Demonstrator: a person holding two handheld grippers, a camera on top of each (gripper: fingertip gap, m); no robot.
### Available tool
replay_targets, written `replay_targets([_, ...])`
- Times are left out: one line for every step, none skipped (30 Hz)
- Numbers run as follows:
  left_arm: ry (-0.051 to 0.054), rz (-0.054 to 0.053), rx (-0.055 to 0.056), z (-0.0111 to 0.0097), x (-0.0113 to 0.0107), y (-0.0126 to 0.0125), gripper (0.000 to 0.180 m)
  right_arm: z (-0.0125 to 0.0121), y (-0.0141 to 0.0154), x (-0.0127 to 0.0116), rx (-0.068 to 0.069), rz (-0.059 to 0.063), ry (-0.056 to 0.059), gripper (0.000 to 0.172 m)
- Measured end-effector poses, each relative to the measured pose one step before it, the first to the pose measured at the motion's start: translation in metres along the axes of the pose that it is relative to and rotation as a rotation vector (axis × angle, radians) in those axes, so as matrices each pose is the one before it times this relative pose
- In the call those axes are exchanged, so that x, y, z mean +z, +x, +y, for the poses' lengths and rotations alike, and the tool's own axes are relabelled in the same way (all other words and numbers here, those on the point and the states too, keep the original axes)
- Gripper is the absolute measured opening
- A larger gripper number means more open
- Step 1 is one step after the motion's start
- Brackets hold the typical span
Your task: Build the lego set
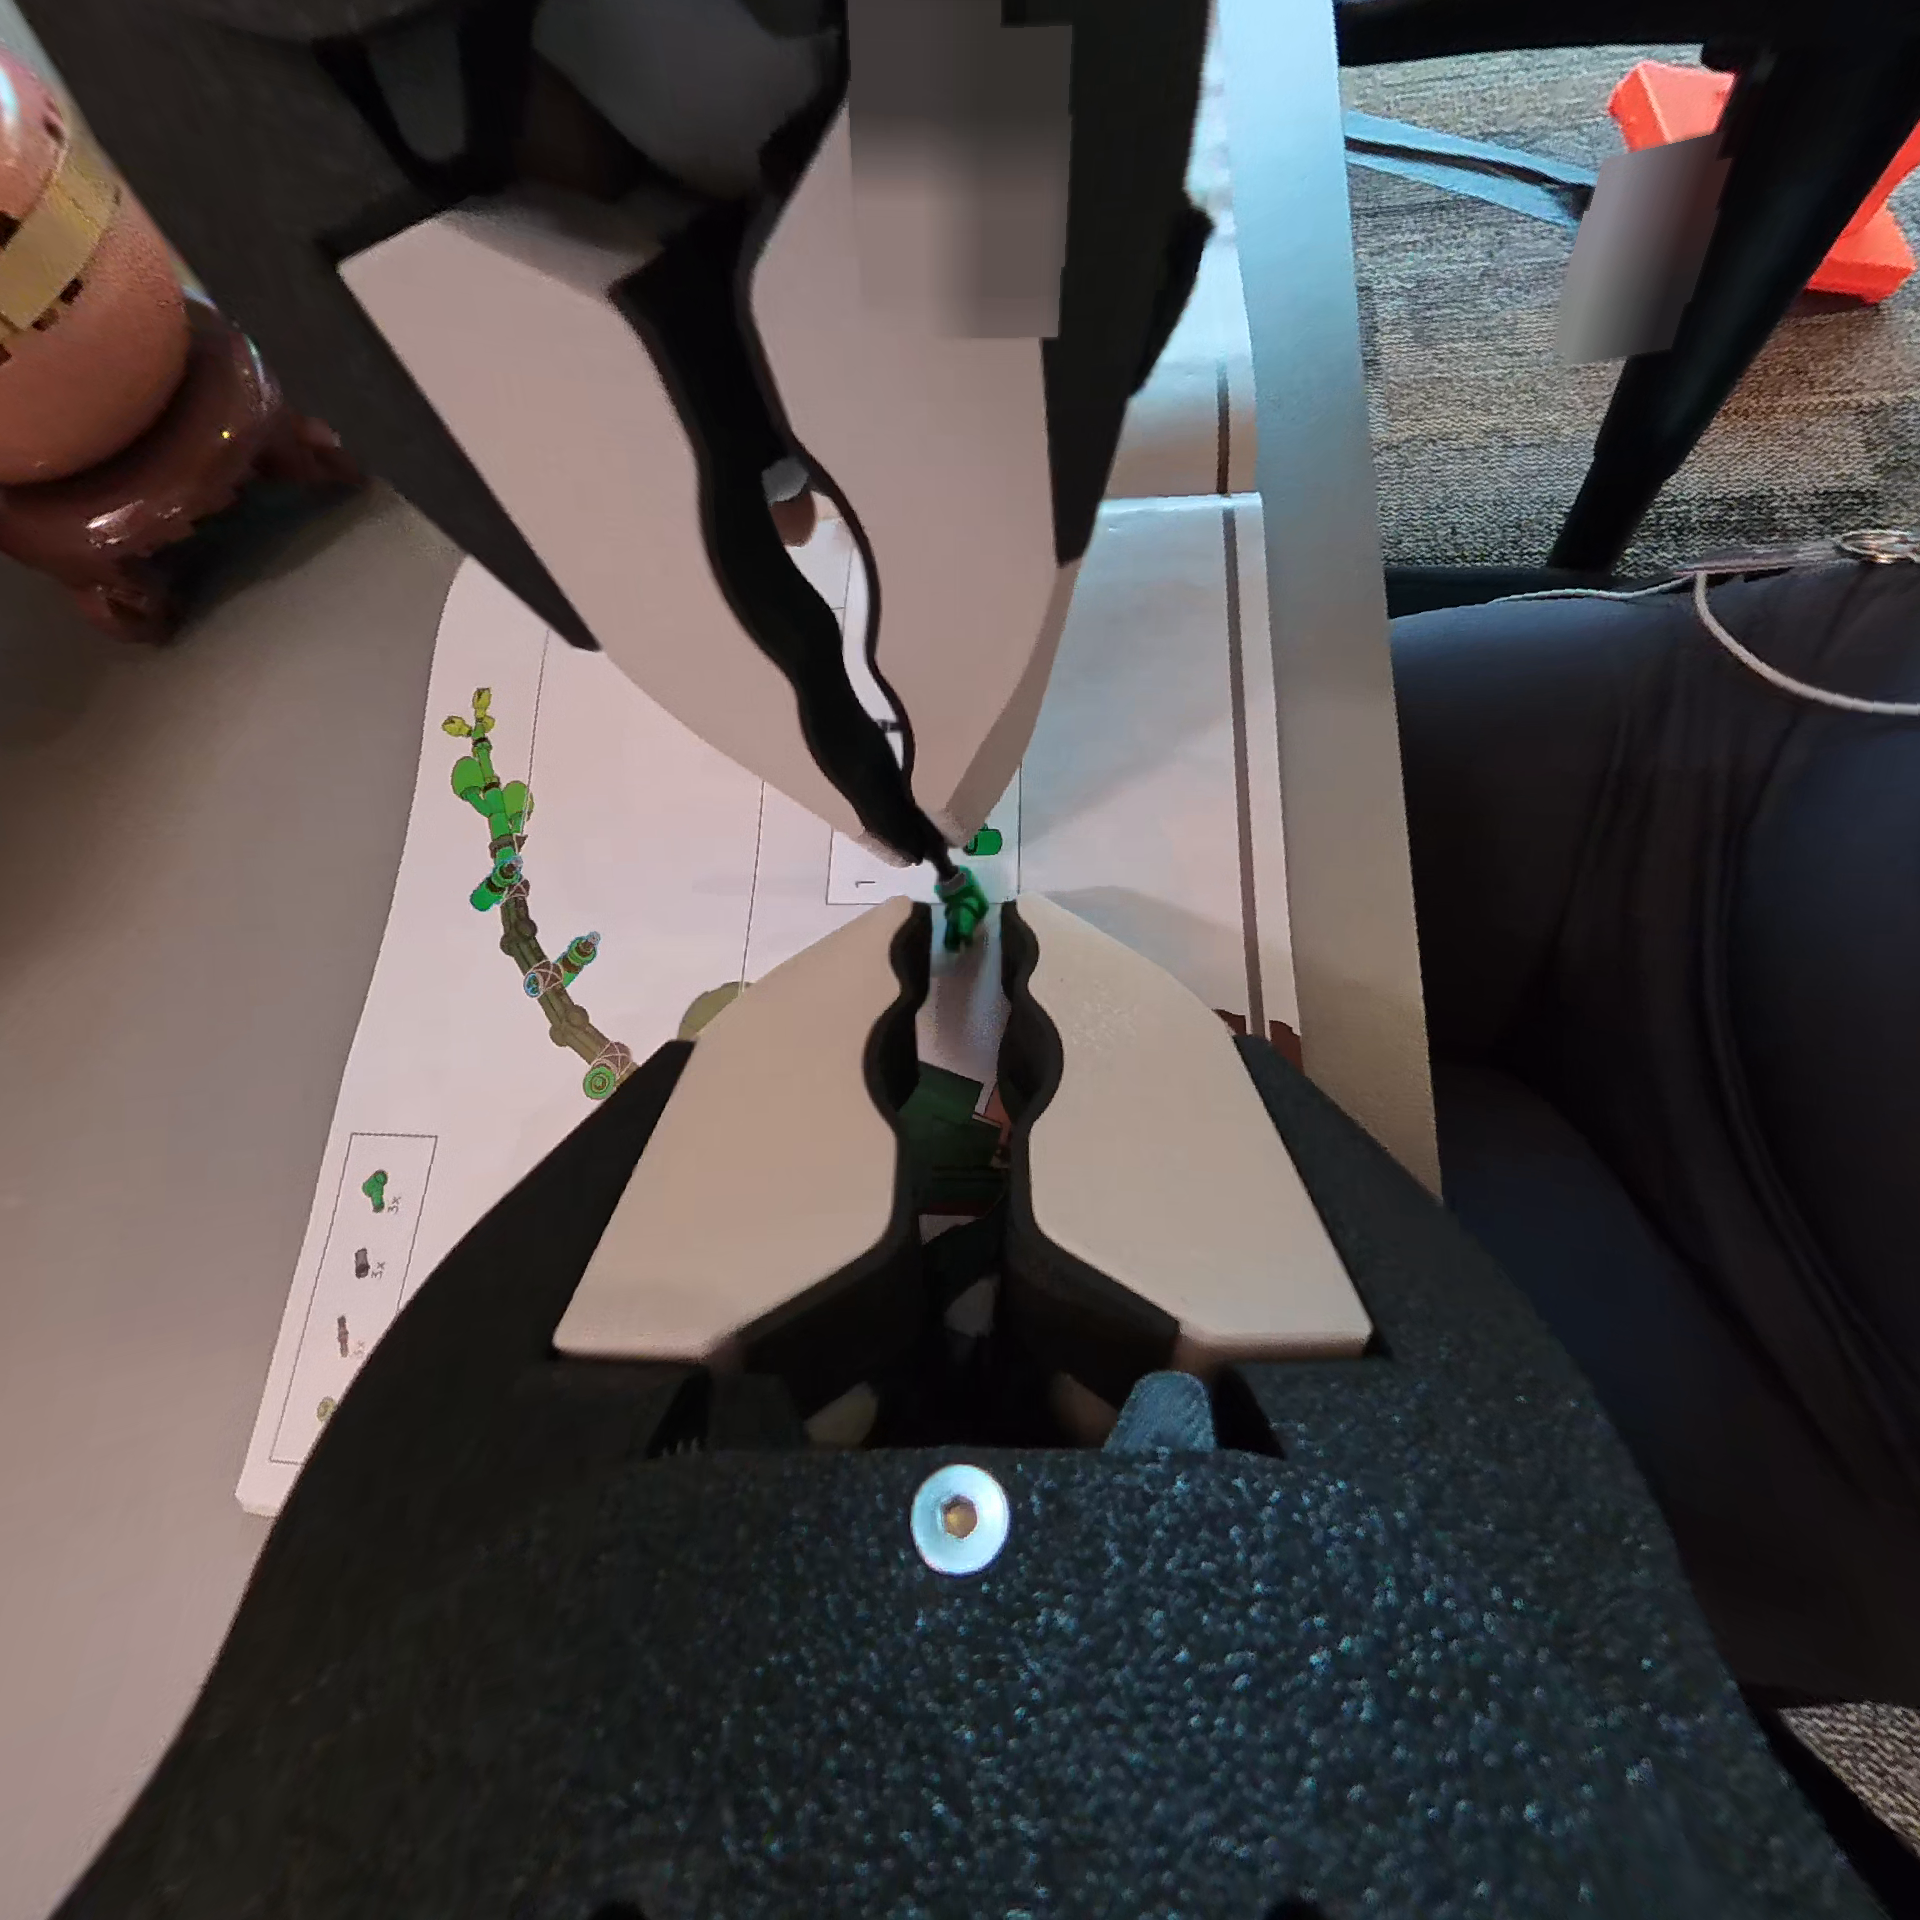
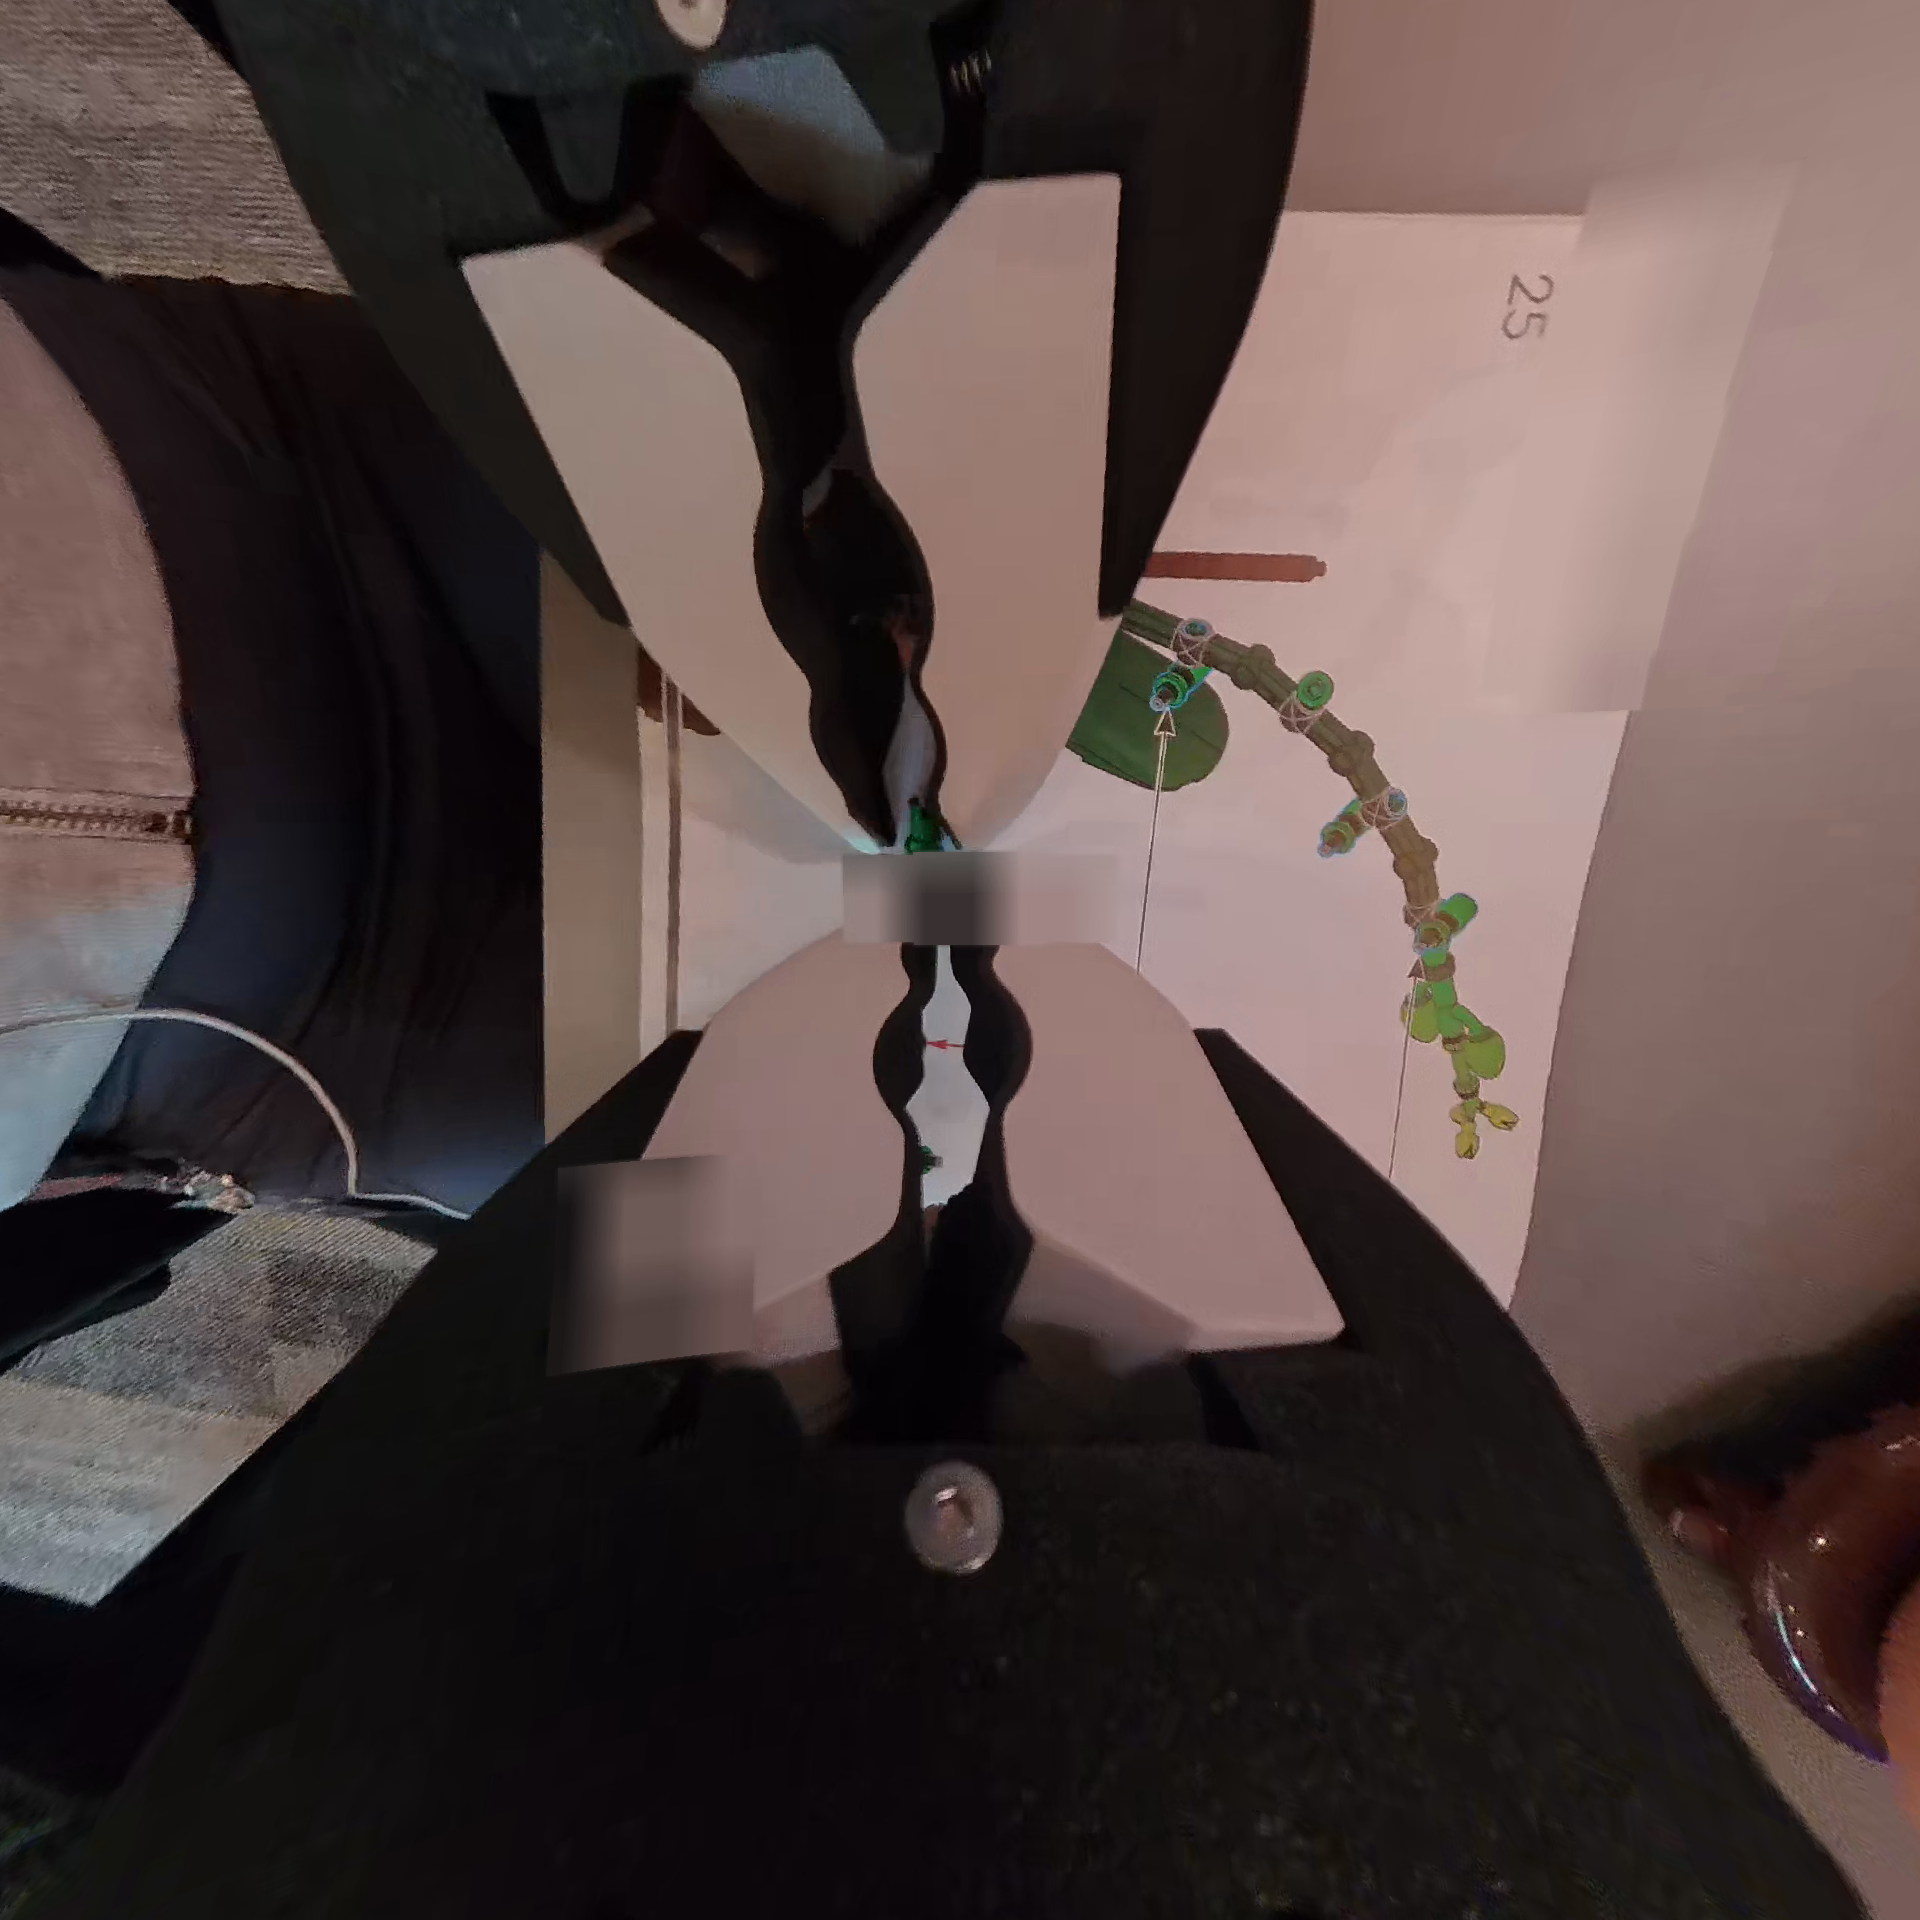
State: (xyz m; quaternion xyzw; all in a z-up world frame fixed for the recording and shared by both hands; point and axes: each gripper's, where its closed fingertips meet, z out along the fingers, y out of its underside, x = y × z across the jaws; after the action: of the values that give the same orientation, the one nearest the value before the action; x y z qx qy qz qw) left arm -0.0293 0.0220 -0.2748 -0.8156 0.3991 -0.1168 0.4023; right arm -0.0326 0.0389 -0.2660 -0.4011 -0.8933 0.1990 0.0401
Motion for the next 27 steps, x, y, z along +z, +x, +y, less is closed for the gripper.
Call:
replay_targets([-0.0024,-0.0005,-0.0065,0.00034,-0.00063,0.00017,0.012,-0.00156,-0.00084,0.00031,0.0113,0.0069,0.0142,0.002])
replay_targets([-0.0029,-0.0019,-0.0051,0.00026,0.00003,-0.00046,0.013,0.00056,-0.00008,0.00051,0.0050,0.0126,-0.0015,0.002])
replay_targets([-0.0014,-0.0024,-0.0026,0.00009,-0.00039,-0.00043,0.013,0.00016,0.00016,0.00025,-0.0017,0.0117,-0.0011,0.002])
replay_targets([-0.0028,-0.0028,-0.0039,0.00020,-0.00027,-0.00032,0.010,0.00033,-0.00004,0.00003,-0.0035,0.0120,-0.0040,0.002])
replay_targets([-0.0035,0.0024,-0.0070,0.00013,0.00002,0.00050,0.008,0.00067,0.00038,0.00009,-0.0026,0.0097,-0.0068,0.001])
replay_targets([-0.0019,0.0017,-0.0036,0.00004,0.00014,0.00025,0.007,-0.00001,-0.00004,-0.00002,-0.0006,0.0051,-0.0035,0.001])
replay_targets([0.0009,0.0025,-0.0003,0.00001,0.00008,0.00029,0.007,-0.00007,0.00004,-0.00006,0.0036,0.0022,-0.0050,0.001])
replay_targets([0.0016,0.0036,0.0006,-0.00014,0.00000,0.00057,0.007,-0.00023,-0.00042,0.00010,0.0019,-0.0005,-0.0059,0.002])
replay_targets([0.0017,0.0039,0.0002,0.00001,0.00004,0.00030,0.006,-0.00097,-0.00064,-0.00063,-0.0030,-0.0006,-0.0043,0.001])
replay_targets([0.0006,0.0042,0.0001,-0.00001,0.00017,0.00020,0.005,-0.00060,-0.00058,0.00005,-0.0030,-0.0026,-0.0050,0.001])
replay_targets([0.0013,0.0040,0.0036,0.00006,0.00000,0.00021,0.005,-0.00078,-0.00055,-0.00018,-0.0023,-0.0037,-0.0031,0.001])
replay_targets([0.0018,0.0022,0.0084,-0.00009,-0.00010,0.00013,0.005,-0.00074,-0.00072,-0.00013,-0.0010,-0.0057,0.0006,0.001])
replay_targets([0.0017,0.0000,0.0130,0.00018,-0.00007,0.00020,0.005,-0.00010,-0.00005,0.00005,-0.0034,-0.0084,0.0029,0.001])
replay_targets([0.0022,-0.0002,0.0177,-0.00018,-0.00007,0.00008,0.005,-0.00037,-0.00065,-0.00015,-0.0010,-0.0141,0.0107,0.002])
replay_targets([0.0019,-0.0003,0.0159,-0.00010,0.00003,0.00000,0.005,0.00005,-0.00053,0.00015,-0.0014,-0.0186,0.0120,0.001])
replay_targets([0.0017,-0.0014,0.0141,-0.00016,0.00007,0.00004,0.005,-0.00016,-0.00029,-0.00002,-0.0018,-0.0212,0.0167,0.002])
replay_targets([0.0014,-0.0023,0.0126,-0.00006,-0.00007,0.00019,0.005,0.00055,-0.00050,0.00074,0.0053,-0.0262,0.0152,0.002])
replay_targets([0.0008,-0.0019,0.0095,-0.00009,0.00011,0.00002,0.005,0.00045,-0.00007,-0.00018,0.0002,-0.0216,0.0116,0.002])
replay_targets([0.0003,-0.0001,0.0048,0.00009,0.00009,0.00003,0.005,0.00029,0.00042,0.00037,-0.0014,-0.0119,0.0044,0.002])
replay_targets([0.0000,0.0018,0.0012,-0.00006,0.00011,-0.00001,0.005,0.00011,0.00036,0.00017,-0.0074,-0.0055,-0.0026,0.002])
replay_targets([-0.0003,0.0039,-0.0023,0.00002,-0.00002,0.00017,0.005,-0.00037,0.00044,0.00026,-0.0082,-0.0002,-0.0056,0.002])
replay_targets([-0.0003,0.0036,-0.0035,-0.00008,0.00002,-0.00010,0.005,-0.00005,0.00012,0.00006,-0.0032,0.0000,-0.0100,0.001])
replay_targets([-0.0001,0.0020,-0.0018,0.00003,-0.00012,0.00018,0.005,0.00001,0.00001,0.00020,0.0006,0.0005,-0.0114,0.001])
replay_targets([-0.0001,0.0005,-0.0006,0.00016,0.00012,0.00013,0.004,0.00004,-0.00005,0.00001,-0.0012,0.0014,-0.0103,0.001])
replay_targets([0.0000,0.0005,-0.0007,-0.00012,0.00016,0.00002,0.004,0.00022,-0.00018,-0.00003,-0.0025,0.0019,-0.0096,0.001])
replay_targets([0.0000,0.0010,-0.0015,-0.00005,-0.00012,0.00030,0.004,0.00060,-0.00050,0.00001,-0.0013,0.0014,-0.0114,0.001])
replay_targets([-0.0001,0.0019,-0.0023,0.00003,-0.00012,0.00020,0.004,-0.00008,0.00018,-0.00020,-0.0024,0.0038,-0.0111,0.001])
